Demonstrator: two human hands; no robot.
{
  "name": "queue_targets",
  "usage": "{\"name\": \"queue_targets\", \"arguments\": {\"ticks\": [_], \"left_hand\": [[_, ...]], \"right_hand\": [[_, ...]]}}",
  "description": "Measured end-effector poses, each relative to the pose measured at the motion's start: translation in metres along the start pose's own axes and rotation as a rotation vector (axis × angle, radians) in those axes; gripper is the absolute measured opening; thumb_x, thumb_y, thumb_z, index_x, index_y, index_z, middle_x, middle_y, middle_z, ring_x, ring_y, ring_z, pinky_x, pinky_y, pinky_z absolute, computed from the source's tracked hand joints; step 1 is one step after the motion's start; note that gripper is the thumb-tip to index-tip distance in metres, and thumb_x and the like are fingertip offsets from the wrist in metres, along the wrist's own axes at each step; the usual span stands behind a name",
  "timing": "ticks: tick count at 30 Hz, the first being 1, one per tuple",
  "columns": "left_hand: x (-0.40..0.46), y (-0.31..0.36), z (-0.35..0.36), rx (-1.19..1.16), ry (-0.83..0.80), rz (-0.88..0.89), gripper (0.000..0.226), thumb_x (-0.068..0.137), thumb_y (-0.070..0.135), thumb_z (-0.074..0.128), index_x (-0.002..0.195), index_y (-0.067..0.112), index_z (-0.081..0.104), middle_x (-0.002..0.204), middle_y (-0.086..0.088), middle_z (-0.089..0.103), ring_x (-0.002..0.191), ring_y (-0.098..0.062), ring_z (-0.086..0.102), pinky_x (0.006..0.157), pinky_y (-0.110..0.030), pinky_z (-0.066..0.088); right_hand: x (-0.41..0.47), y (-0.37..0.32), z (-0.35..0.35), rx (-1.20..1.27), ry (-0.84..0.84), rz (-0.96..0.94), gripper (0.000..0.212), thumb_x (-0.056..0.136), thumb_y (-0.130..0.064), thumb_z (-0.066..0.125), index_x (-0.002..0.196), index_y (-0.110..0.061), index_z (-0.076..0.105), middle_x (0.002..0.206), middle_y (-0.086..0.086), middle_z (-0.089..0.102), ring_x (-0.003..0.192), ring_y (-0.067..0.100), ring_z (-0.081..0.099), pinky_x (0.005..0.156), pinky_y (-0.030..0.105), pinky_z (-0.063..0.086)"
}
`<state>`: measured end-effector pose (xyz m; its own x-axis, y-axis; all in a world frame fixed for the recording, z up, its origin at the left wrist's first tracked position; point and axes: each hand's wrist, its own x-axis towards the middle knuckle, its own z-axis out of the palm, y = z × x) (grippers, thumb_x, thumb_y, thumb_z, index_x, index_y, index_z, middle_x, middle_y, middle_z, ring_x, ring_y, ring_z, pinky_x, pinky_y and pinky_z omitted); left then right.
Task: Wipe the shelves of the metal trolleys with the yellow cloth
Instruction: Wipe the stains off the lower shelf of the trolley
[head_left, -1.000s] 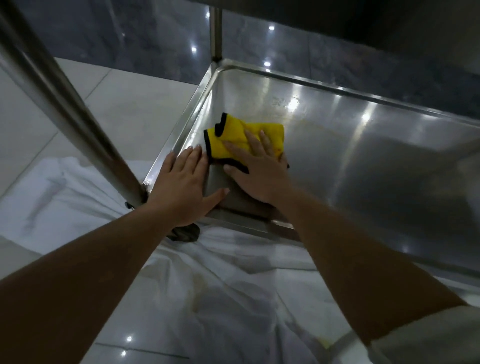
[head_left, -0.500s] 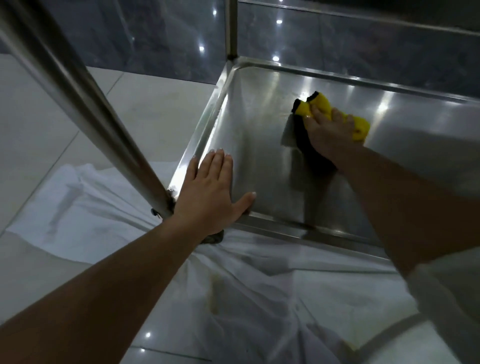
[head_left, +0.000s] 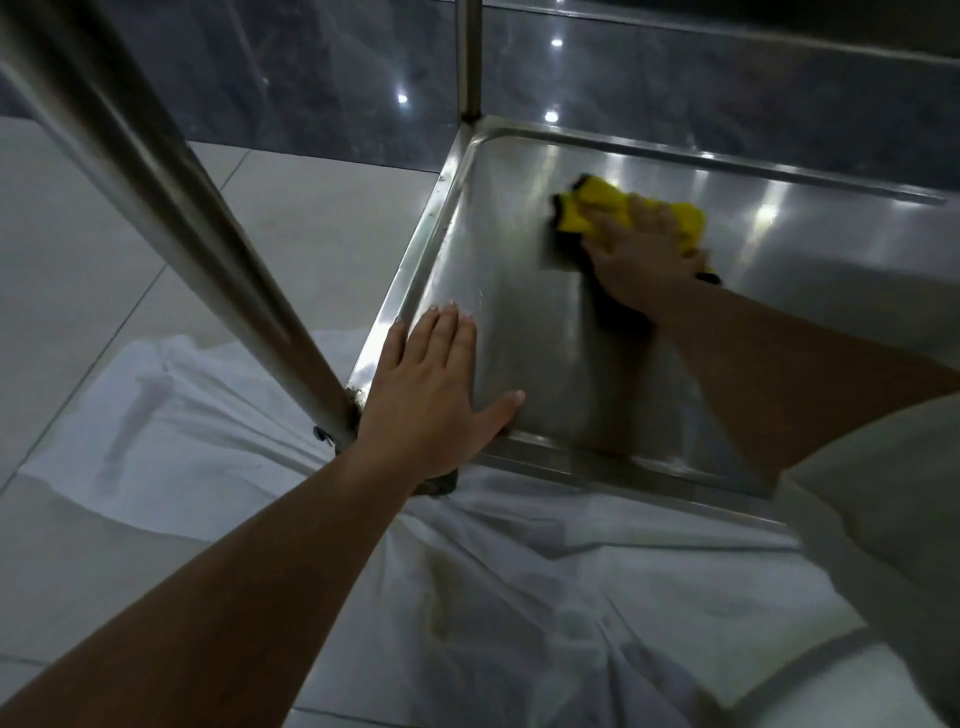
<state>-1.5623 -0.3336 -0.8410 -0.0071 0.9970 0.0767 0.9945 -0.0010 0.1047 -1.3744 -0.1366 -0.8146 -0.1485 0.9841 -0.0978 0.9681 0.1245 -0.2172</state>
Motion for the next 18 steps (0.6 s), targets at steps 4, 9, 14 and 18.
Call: {"name": "queue_targets", "arguments": {"ticks": [4,9,14,18], "left_hand": [[0.002,0.000,0.001,0.013,-0.025,-0.005,0.098,0.079,0.078,0.005,0.154,0.015,0.009,0.162,-0.005,0.007,0.149,-0.018,-0.001,0.120,-0.041,-0.005],[0.005,0.000,0.000,0.008,-0.053,0.012,0.091,0.079,0.080,0.006,0.154,0.029,0.010,0.161,-0.008,0.010,0.148,-0.021,0.003,0.119,-0.040,-0.004],[0.012,0.002,-0.012,0.101,-0.141,0.018,0.086,0.081,0.075,0.012,0.153,0.029,0.011,0.159,-0.016,0.013,0.147,-0.029,0.008,0.118,-0.046,0.008],[0.020,0.041,-0.018,0.117,-0.247,-0.138,0.083,0.092,0.064,0.030,0.153,0.010,0.011,0.157,-0.025,0.010,0.145,-0.040,0.008,0.115,-0.052,0.015]], "right_hand": [[-0.023,0.092,-0.017,0.023,0.091,0.233,0.051,0.096,-0.053,0.032,0.145,-0.044,0.023,0.161,0.000,0.004,0.147,0.029,0.000,0.112,0.065,0.006],[-0.059,0.113,-0.009,-0.043,0.169,0.272,0.052,0.097,-0.043,0.035,0.147,-0.032,0.029,0.158,0.011,0.012,0.144,0.038,0.008,0.112,0.064,0.013],[-0.113,0.058,0.016,-0.094,0.181,0.134,0.047,0.096,-0.046,0.039,0.143,-0.041,0.034,0.160,0.006,0.010,0.146,0.034,0.005,0.108,0.068,0.014],[-0.169,0.031,0.034,-0.186,0.180,-0.280,0.048,0.096,-0.043,0.041,0.143,-0.042,0.035,0.159,0.005,0.017,0.145,0.034,0.012,0.101,0.066,0.025]]}}
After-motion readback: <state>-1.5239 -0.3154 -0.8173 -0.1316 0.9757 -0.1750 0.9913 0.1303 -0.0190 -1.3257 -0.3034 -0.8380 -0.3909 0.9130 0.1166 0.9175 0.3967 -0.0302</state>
